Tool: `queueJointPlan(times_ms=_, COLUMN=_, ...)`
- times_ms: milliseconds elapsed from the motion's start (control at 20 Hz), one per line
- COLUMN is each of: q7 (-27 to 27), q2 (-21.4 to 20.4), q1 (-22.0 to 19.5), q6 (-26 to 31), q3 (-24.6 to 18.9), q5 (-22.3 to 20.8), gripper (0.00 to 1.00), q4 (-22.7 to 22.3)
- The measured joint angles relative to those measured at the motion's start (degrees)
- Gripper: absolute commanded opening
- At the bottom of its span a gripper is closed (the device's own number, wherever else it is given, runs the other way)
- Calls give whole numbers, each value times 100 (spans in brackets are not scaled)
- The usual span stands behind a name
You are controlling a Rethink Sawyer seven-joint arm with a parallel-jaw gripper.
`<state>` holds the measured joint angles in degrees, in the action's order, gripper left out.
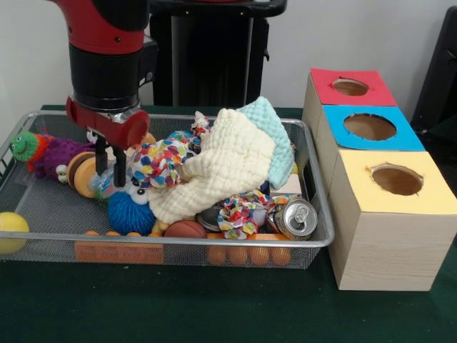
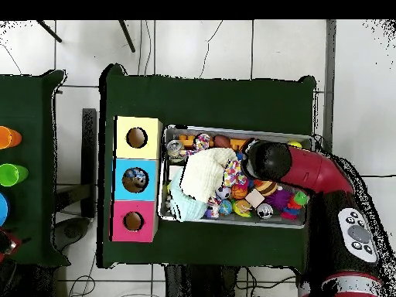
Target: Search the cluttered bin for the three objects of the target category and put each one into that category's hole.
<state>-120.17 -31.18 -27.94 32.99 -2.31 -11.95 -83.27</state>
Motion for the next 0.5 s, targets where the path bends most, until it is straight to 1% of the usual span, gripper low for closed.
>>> queueJointPlan(times_ms=500, q7=0, q2=-267, q1=243, q6=360, q3=-2, q5=463, gripper=0, q4=-63)
